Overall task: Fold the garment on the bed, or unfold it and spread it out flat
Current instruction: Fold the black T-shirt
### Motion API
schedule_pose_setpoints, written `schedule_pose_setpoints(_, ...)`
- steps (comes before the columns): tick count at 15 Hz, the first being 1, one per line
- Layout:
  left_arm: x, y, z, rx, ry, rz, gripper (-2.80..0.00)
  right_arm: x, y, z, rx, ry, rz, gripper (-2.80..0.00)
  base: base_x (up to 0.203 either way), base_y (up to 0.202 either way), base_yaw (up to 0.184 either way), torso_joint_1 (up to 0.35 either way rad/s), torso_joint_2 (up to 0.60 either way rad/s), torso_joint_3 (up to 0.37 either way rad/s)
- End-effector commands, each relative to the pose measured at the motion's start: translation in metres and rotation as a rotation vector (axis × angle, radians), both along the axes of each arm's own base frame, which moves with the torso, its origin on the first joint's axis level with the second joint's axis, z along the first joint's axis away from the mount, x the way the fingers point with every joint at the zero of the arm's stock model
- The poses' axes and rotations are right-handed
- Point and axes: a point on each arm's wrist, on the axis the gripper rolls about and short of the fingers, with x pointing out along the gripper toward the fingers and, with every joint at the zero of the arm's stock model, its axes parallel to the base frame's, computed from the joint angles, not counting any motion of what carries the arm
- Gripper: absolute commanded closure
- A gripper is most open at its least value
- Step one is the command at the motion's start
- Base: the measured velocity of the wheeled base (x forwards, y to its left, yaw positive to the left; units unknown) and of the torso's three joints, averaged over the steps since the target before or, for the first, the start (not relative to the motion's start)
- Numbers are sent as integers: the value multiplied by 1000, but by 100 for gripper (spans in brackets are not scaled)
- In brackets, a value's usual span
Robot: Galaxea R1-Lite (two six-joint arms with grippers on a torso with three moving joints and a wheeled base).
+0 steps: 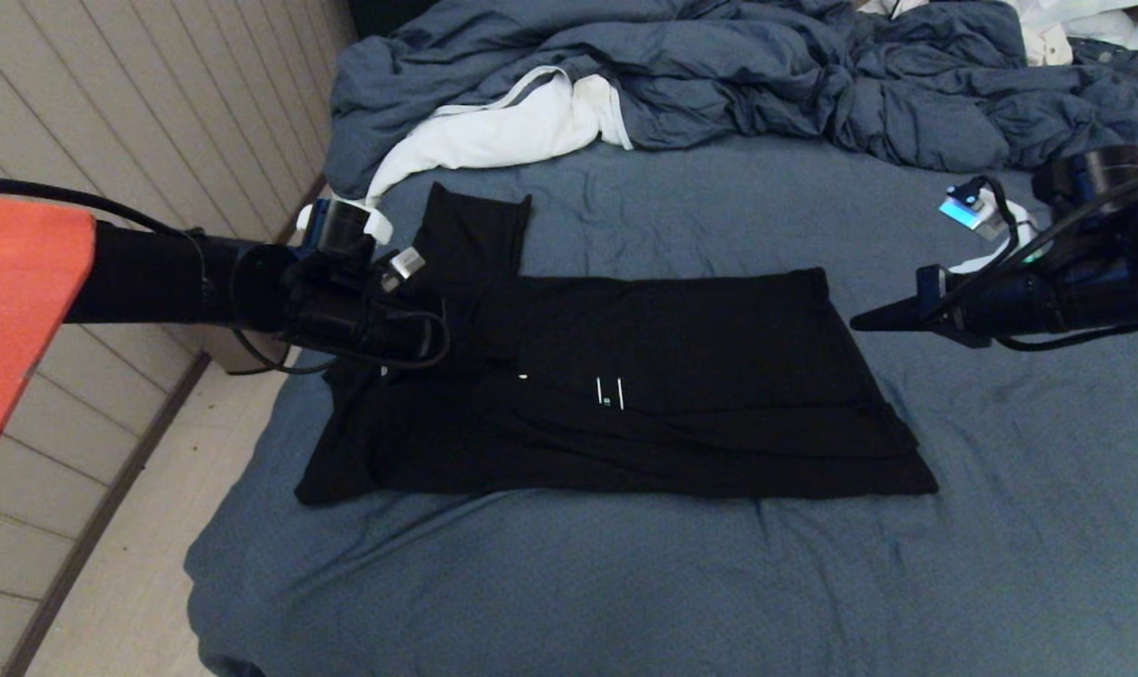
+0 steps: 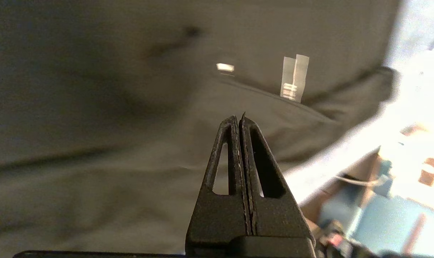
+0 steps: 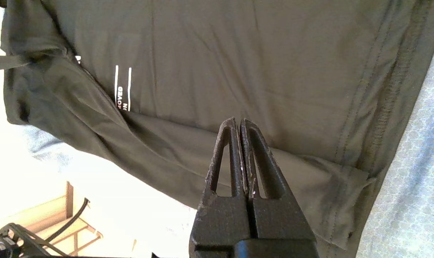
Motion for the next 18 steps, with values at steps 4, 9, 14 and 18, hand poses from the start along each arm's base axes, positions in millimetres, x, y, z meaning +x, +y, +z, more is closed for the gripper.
schedule_pose_setpoints(4, 22, -4, -31, 58, -19, 82, 0, 1, 5, -2, 2, 9, 17, 0, 0, 0, 0, 0, 0, 0)
schedule_pose_setpoints(9, 35, 4, -23, 30, -49, 186, 0, 2, 10, -6, 5, 21, 29, 0, 0, 0, 0, 0, 0, 0)
schedule_pose_setpoints(14, 48, 4, -1, -81, -174, 384, 0, 2, 15, -7, 4, 27, 43, 0, 0, 0, 0, 0, 0, 0)
schedule_pose_setpoints(18, 43, -10, 13, -93, -210, 470, 0, 2, 18, -8, 3, 30, 51, 0, 0, 0, 0, 0, 0, 0)
